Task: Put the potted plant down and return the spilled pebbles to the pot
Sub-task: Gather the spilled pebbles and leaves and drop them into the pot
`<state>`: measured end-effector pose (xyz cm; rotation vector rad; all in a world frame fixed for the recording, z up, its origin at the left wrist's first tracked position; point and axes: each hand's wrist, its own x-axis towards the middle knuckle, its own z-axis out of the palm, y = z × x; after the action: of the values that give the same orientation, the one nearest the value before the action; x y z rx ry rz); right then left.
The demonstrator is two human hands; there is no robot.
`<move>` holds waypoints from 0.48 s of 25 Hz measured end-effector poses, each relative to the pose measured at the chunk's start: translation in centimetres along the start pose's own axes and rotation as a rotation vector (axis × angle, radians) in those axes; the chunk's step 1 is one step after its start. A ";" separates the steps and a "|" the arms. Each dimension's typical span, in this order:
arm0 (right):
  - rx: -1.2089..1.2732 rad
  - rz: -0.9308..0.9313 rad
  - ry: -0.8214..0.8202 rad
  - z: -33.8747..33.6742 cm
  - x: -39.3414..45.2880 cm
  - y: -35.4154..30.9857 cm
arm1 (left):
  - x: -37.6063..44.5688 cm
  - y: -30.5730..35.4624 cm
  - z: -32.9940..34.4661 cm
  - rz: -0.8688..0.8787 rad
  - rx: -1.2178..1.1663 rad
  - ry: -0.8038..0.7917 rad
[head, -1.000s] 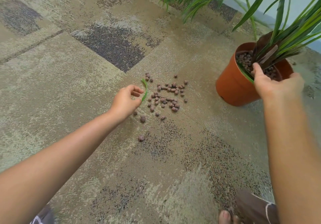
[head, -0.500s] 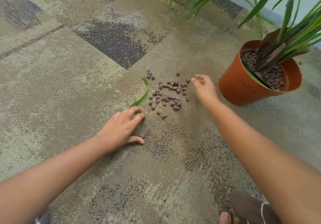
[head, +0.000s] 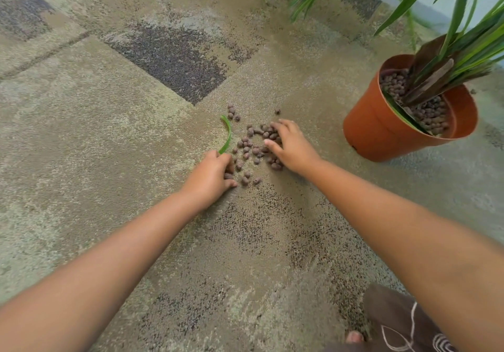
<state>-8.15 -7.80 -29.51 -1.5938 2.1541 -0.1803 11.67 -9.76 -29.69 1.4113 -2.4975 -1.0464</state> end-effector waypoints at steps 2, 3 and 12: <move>0.017 -0.052 0.084 1.0 -0.7 -0.9 | 0.1 0.0 0.0 0.014 -0.031 0.001; 0.033 -0.065 0.132 1.3 -1.0 -1.2 | 0.1 -0.1 0.0 0.019 -0.037 0.001; -0.032 -0.062 0.140 2.3 -3.3 -1.3 | 0.2 0.7 -0.9 -0.137 -0.250 0.016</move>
<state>-5.24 -4.78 -30.12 -1.7140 2.2228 -0.2862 11.42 -10.11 -28.65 1.5214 -2.1903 -1.3128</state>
